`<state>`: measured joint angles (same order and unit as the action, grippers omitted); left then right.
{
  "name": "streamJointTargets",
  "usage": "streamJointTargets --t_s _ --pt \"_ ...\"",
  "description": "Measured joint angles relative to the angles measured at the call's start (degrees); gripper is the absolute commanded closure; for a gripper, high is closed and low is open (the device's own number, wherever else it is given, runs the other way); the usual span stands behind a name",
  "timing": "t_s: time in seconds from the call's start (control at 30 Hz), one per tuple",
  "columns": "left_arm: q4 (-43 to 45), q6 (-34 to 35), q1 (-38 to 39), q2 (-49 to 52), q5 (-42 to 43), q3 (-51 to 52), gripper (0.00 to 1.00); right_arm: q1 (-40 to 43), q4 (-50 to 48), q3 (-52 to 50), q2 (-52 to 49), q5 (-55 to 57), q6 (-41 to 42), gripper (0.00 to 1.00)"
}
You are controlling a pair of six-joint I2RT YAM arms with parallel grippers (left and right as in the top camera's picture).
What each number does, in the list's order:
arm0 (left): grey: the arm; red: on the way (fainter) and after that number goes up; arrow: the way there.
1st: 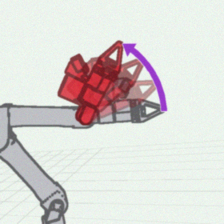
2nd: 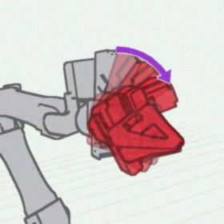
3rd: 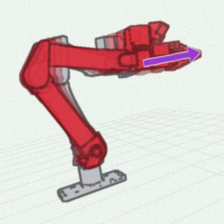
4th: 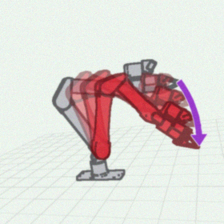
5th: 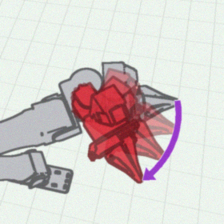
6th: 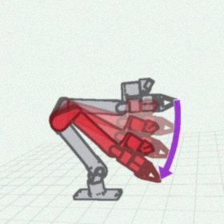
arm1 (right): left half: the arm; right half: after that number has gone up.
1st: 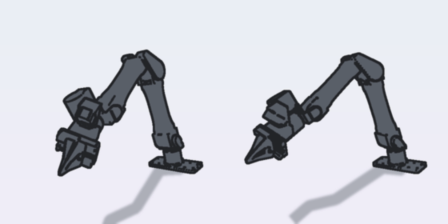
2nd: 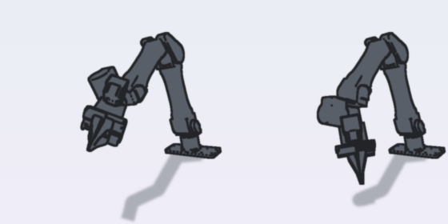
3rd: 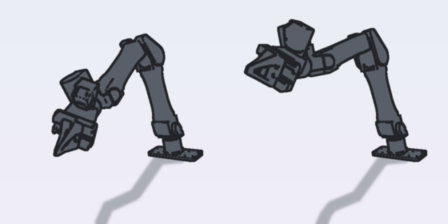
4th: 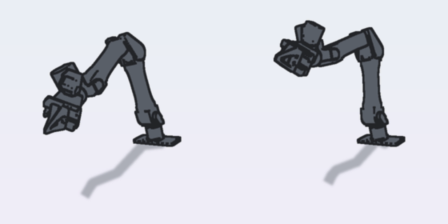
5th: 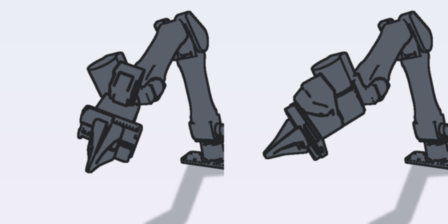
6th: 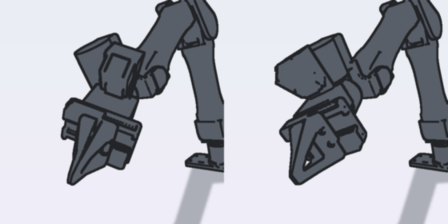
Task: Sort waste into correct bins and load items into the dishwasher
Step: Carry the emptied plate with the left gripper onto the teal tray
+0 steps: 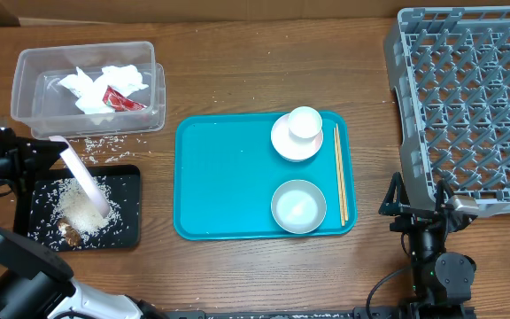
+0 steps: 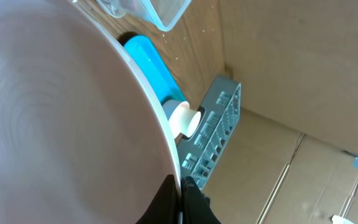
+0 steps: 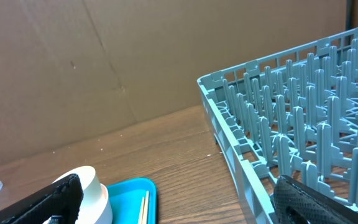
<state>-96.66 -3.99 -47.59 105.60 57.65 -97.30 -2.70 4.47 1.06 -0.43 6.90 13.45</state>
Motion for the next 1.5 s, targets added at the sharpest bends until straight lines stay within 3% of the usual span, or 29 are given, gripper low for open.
streamJointTargets --t_s 0.2,0.37,0.5,0.7,0.87,1.0,1.2,1.5 --pt "0.1 0.3 9.8 -1.2 0.3 0.1 0.96 0.0 0.0 0.0 0.0 0.0 0.0 0.00" --pt "1.0 0.6 26.8 -4.5 0.6 0.1 0.96 0.0 0.0 0.0 0.0 0.0 0.0 0.00" --pt "9.4 3.7 42.4 -4.8 -2.0 0.2 0.96 0.0 0.0 0.0 0.0 0.0 0.0 0.00" --pt "24.2 22.9 64.5 -4.8 -27.5 0.2 0.95 0.0 0.0 0.0 0.0 0.0 0.0 0.00" --pt "28.8 35.6 77.9 -4.3 -51.7 0.2 0.95 0.0 0.0 0.0 0.0 0.0 0.0 0.00" --pt "29.2 40.0 83.0 -1.4 -61.4 0.2 0.96 0.0 0.0 0.0 0.0 0.0 0.0 0.00" --pt "29.2 43.8 85.3 6.6 -66.7 0.2 0.95 0.0 0.0 0.0 0.0 0.0 0.0 0.00" --pt "29.2 46.3 85.2 13.7 -67.5 0.2 0.71 0.0 0.0 0.0 0.0 0.0 0.0 0.00"
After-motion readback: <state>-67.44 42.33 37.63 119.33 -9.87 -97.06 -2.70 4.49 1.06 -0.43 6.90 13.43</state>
